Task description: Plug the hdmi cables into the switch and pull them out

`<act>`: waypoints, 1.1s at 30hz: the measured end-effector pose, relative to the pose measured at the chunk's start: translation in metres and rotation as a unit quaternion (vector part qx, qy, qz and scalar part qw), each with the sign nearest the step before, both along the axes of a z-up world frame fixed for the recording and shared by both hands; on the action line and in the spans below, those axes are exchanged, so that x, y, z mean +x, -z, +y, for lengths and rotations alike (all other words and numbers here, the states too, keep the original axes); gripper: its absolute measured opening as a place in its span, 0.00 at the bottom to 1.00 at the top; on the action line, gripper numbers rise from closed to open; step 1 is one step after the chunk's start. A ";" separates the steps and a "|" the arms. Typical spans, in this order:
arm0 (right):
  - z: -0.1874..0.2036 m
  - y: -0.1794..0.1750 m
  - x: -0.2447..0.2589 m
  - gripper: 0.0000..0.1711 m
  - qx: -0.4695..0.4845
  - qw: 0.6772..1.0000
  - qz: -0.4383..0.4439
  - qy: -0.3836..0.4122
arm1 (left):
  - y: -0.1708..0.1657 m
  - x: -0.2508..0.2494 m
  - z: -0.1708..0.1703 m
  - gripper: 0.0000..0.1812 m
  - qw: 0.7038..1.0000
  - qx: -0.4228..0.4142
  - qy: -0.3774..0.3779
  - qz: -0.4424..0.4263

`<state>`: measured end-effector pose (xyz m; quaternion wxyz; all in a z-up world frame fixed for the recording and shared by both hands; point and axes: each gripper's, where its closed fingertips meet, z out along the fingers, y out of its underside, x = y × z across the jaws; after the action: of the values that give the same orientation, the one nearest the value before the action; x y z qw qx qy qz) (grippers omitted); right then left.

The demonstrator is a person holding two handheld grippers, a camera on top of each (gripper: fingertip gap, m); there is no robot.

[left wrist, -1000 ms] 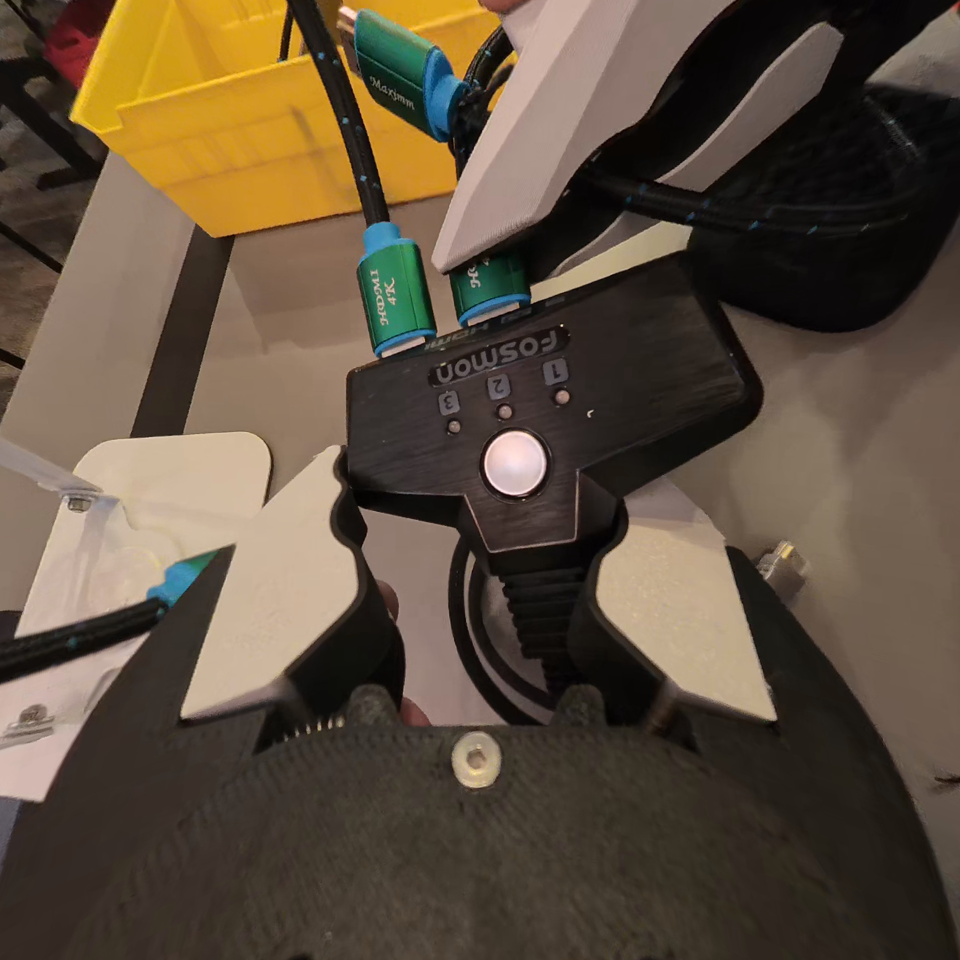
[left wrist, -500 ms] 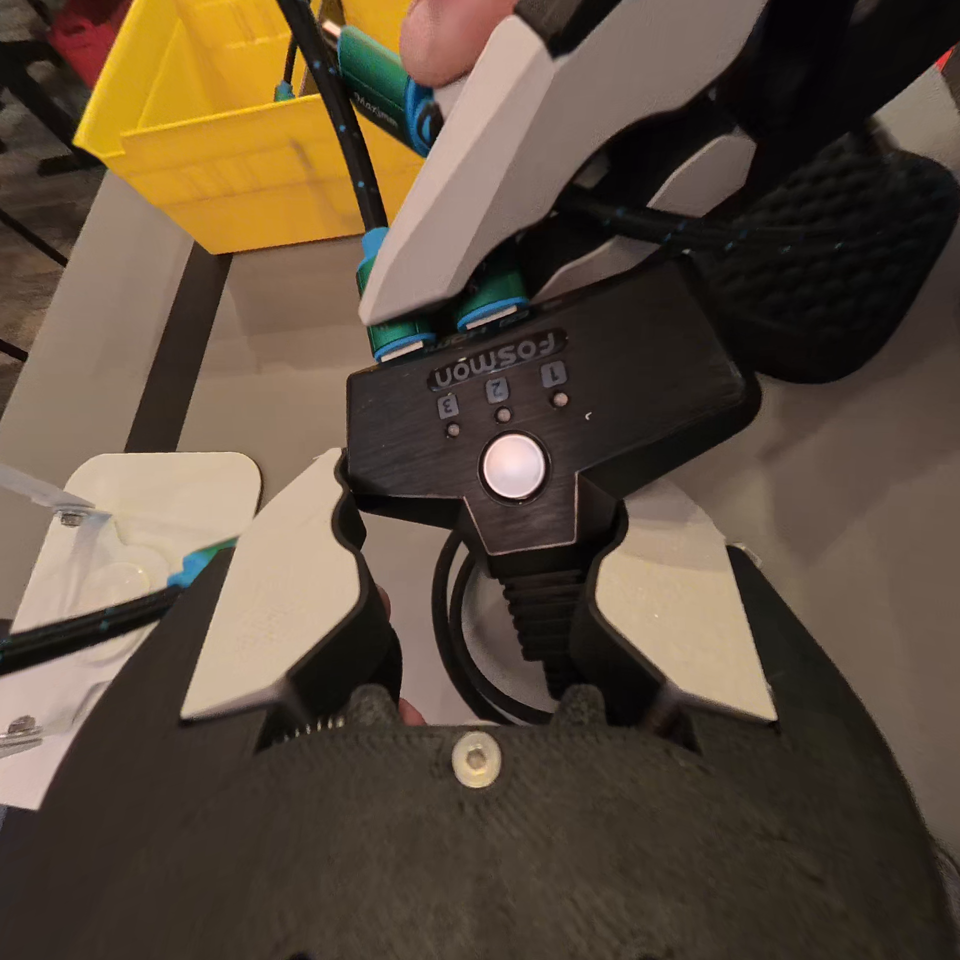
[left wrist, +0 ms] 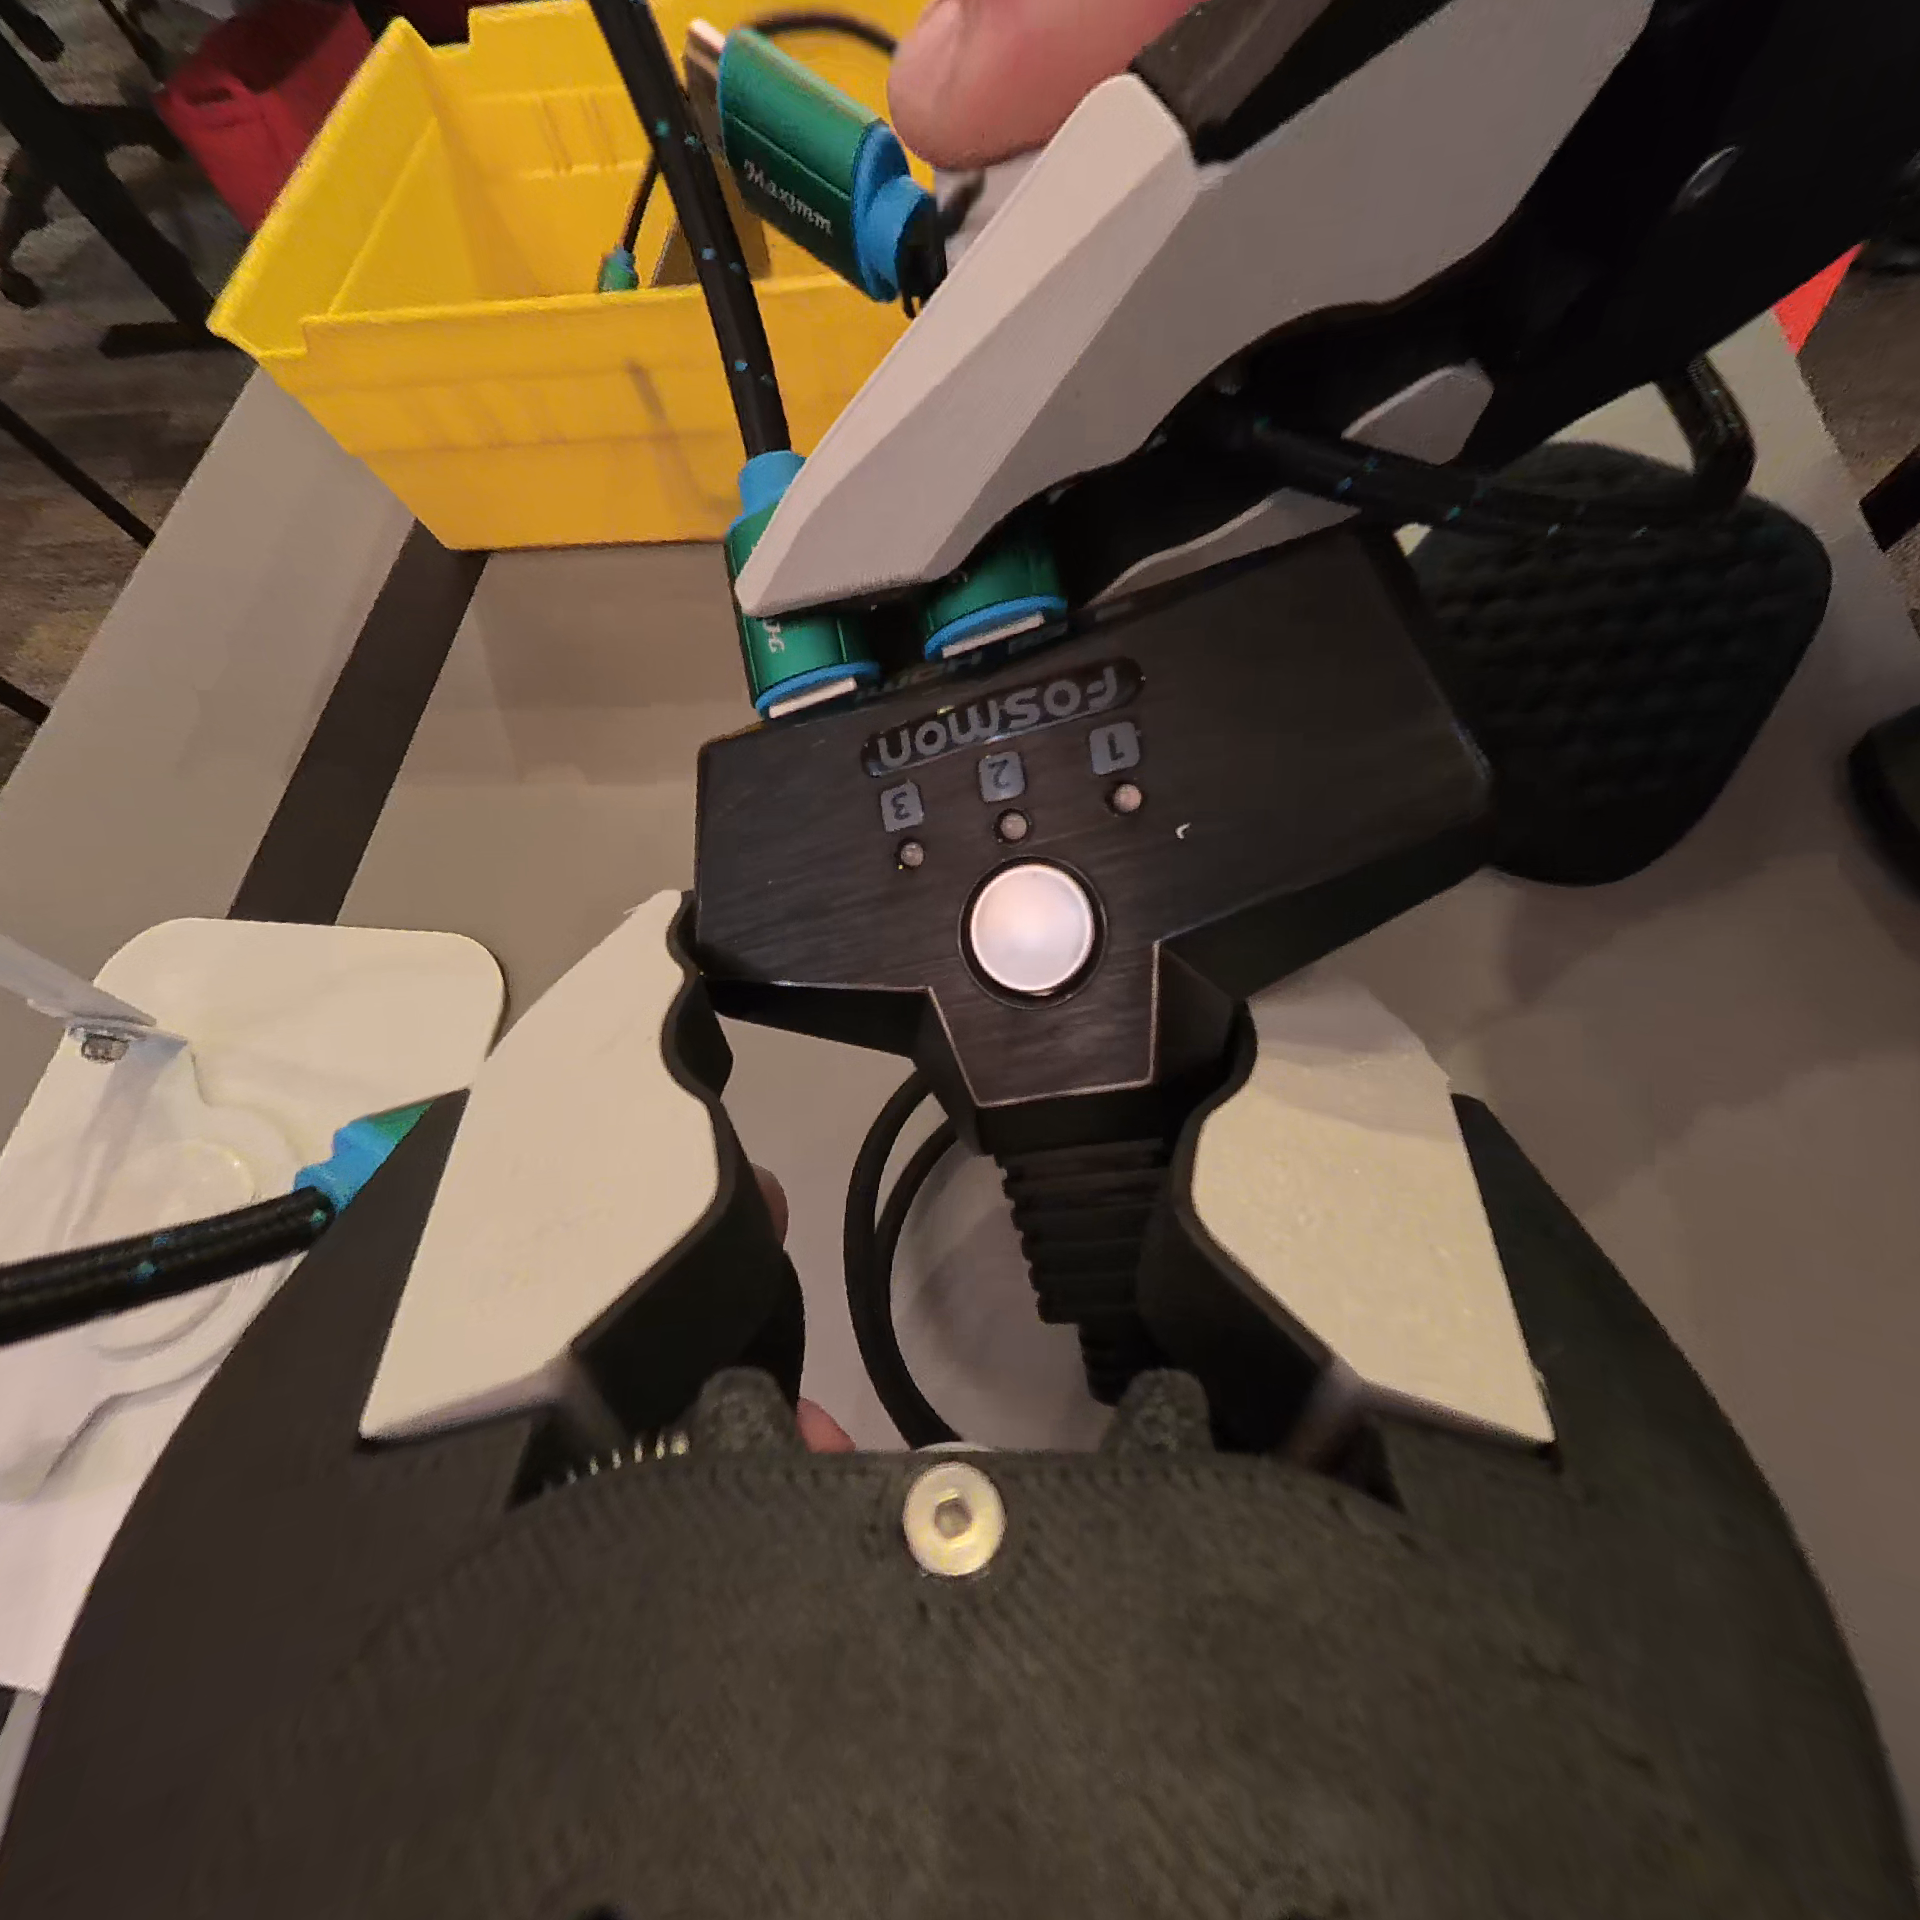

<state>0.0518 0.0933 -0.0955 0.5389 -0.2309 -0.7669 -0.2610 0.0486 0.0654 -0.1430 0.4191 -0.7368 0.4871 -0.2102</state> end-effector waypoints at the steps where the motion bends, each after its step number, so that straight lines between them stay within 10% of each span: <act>1: 0.001 -0.003 0.000 0.05 -0.007 1.000 0.008 0.002 | -0.003 0.001 0.001 0.49 1.000 0.004 -0.002 -0.006; 33: 0.011 -0.006 0.014 0.06 -0.001 0.998 0.001 0.068 | -0.005 0.007 0.012 0.48 0.998 0.006 -0.065 -0.019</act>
<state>0.0657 0.1041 -0.0893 0.5204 -0.2839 -0.7490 -0.2958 0.0558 0.0774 -0.1381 0.4450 -0.7607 0.4311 -0.1934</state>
